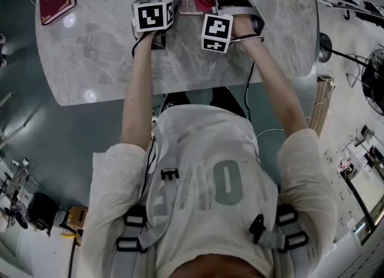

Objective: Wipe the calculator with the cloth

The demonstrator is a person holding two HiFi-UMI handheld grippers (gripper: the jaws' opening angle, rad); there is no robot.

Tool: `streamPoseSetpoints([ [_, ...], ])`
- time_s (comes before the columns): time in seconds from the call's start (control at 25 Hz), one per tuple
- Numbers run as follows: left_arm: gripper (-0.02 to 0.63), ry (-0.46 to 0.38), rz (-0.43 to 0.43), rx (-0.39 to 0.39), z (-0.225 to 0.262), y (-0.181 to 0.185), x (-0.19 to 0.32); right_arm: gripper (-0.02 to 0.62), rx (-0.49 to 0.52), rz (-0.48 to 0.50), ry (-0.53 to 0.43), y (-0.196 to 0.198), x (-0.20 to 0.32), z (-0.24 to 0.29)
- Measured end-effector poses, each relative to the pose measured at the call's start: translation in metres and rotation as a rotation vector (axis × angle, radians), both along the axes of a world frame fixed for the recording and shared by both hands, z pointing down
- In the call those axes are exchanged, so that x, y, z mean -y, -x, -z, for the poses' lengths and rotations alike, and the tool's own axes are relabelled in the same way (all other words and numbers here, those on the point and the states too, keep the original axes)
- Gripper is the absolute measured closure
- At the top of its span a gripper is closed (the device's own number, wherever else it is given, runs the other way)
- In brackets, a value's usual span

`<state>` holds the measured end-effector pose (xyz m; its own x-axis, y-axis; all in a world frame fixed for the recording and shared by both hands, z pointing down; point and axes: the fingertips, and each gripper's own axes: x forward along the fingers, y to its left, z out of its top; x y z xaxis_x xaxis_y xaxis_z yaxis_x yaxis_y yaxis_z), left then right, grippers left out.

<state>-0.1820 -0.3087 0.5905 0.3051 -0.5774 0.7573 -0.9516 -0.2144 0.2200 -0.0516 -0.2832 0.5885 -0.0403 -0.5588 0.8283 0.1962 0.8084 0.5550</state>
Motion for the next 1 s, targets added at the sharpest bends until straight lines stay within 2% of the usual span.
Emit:
streamPoseSetpoints([
  [0.44, 0.187, -0.004, 0.003, 0.002, 0.001, 0.0, 0.0, 0.543, 0.023, 0.001, 0.044, -0.003, -0.034, -0.004],
  [1.0, 0.187, 0.0, 0.006, 0.003, 0.002, -0.001, -0.002, 0.543, 0.025, 0.01, 0.055, -0.003, -0.042, -0.004],
])
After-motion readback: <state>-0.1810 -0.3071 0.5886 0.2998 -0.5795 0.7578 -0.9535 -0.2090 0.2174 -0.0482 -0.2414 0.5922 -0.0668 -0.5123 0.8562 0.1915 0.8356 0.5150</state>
